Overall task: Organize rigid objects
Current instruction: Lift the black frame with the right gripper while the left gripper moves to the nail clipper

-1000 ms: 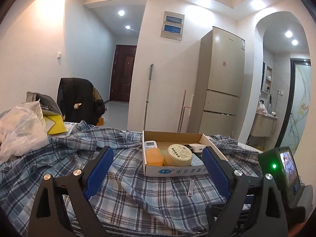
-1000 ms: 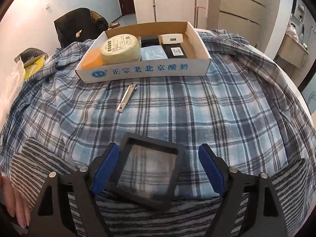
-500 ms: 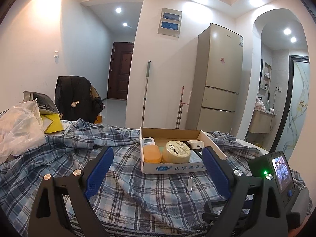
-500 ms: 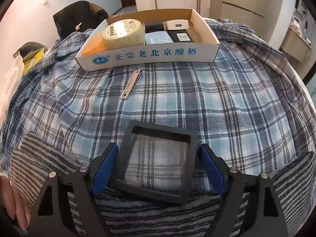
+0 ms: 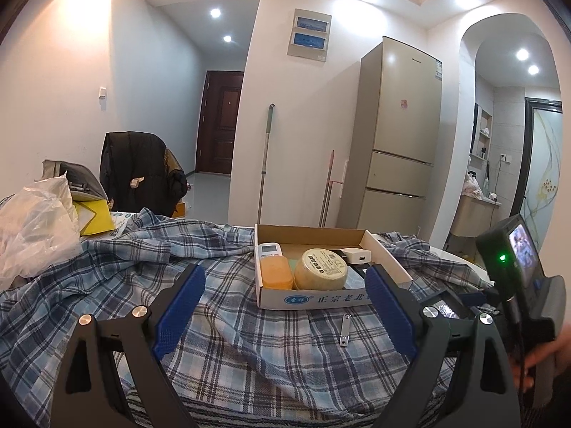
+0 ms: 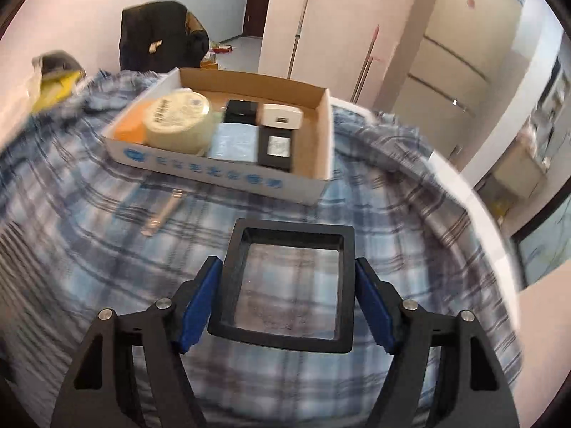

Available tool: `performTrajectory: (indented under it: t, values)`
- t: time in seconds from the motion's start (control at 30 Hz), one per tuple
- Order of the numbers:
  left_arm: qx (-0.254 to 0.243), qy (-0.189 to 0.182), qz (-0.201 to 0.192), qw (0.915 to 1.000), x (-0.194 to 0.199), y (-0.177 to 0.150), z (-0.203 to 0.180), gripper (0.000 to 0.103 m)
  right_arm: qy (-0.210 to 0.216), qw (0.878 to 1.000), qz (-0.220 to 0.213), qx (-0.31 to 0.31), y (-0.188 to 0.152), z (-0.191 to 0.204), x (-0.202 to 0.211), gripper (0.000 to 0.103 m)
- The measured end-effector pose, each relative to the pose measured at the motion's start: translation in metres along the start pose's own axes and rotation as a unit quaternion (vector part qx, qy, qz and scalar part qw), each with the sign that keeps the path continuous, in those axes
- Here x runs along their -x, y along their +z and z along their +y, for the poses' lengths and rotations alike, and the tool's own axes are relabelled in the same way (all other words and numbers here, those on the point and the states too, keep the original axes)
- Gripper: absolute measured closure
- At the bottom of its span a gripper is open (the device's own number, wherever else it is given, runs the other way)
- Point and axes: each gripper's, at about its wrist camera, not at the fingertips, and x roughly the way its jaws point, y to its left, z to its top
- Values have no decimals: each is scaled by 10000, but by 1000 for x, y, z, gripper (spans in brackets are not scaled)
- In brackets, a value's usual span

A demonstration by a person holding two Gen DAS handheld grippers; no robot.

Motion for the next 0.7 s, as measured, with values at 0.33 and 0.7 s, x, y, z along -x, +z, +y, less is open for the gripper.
performTrajectory:
  t: [0.33, 0.7]
  values:
    - [-53, 10, 33, 10000, -1, 0, -2, 10, 667, 9944, 559, -601, -4, -28, -38, 31]
    - [-113, 5, 70, 9999, -2, -1, -6, 10, 526, 9955, 579, -540, -7, -25, -41, 30]
